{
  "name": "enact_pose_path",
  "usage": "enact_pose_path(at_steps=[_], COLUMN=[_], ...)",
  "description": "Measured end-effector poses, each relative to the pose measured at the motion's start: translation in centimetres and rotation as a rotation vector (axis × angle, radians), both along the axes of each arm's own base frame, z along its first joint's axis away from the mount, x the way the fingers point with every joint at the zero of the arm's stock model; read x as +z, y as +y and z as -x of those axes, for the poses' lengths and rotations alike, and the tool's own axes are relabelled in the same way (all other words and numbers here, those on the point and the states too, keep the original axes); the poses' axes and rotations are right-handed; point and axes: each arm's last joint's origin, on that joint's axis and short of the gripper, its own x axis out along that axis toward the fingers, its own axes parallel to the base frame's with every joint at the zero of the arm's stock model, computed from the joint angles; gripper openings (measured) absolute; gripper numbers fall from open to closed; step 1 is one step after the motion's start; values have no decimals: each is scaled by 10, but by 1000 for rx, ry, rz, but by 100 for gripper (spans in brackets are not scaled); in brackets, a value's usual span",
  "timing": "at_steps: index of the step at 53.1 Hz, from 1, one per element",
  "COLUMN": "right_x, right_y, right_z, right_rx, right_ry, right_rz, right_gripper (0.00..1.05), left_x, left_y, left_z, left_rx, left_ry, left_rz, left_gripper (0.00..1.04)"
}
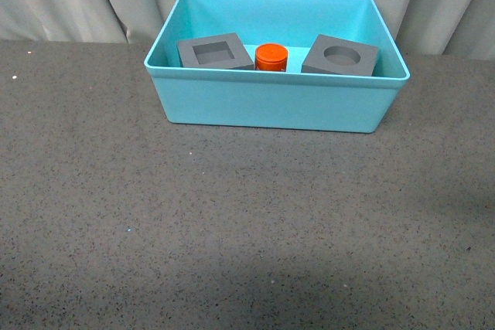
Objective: Place gray and orange parts in blue box
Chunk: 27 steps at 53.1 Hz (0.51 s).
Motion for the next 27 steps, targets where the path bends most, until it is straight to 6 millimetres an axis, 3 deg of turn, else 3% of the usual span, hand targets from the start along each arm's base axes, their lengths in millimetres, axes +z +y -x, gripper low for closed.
enact_pose_path(at_steps=[27], right_x=[-23], right_y=[-21], right_z=[54], right_rx=[-2], right_ry=[-13], right_rz=[2], right_gripper=[0], left_x=[0], left_y=[0], left_z=[0], left_rx=[0], left_ry=[0], left_rz=[0], left_gripper=[98])
